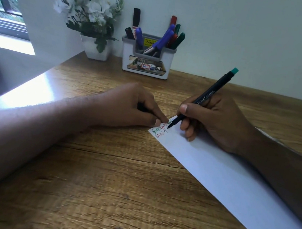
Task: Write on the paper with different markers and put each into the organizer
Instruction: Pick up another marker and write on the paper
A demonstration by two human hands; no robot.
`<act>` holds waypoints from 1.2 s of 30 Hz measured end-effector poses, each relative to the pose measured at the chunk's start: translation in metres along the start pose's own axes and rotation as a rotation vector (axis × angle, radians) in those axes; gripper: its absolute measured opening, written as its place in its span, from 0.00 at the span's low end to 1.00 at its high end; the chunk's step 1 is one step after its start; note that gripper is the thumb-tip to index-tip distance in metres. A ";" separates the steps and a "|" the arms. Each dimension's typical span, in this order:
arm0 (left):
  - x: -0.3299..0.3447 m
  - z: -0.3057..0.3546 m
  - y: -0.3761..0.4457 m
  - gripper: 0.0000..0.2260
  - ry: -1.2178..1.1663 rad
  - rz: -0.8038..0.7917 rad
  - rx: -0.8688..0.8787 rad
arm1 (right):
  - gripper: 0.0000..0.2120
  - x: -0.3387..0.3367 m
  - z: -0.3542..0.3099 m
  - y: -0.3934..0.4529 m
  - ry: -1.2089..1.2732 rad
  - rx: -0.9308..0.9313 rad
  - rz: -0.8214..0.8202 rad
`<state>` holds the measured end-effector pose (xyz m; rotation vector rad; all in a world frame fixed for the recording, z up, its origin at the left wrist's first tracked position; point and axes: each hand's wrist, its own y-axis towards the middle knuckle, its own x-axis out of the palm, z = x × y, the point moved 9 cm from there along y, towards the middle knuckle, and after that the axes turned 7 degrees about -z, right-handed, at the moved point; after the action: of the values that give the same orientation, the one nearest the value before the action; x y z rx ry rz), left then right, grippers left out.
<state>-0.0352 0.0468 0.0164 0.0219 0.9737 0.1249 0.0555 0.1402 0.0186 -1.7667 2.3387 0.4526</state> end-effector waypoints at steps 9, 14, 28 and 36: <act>0.000 0.003 0.000 0.10 0.008 0.002 0.028 | 0.07 0.000 0.002 0.001 0.007 0.015 0.005; 0.000 0.002 0.000 0.10 0.002 -0.003 0.027 | 0.07 -0.001 0.003 0.001 0.031 0.023 0.021; 0.000 0.002 -0.001 0.10 -0.001 0.001 0.023 | 0.07 -0.003 0.004 0.001 0.034 0.029 0.034; 0.000 0.002 0.000 0.10 0.010 -0.007 0.024 | 0.09 -0.004 0.005 0.000 0.044 0.037 0.047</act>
<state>-0.0334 0.0469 0.0175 0.0402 0.9849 0.1067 0.0567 0.1457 0.0154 -1.7255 2.4070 0.3784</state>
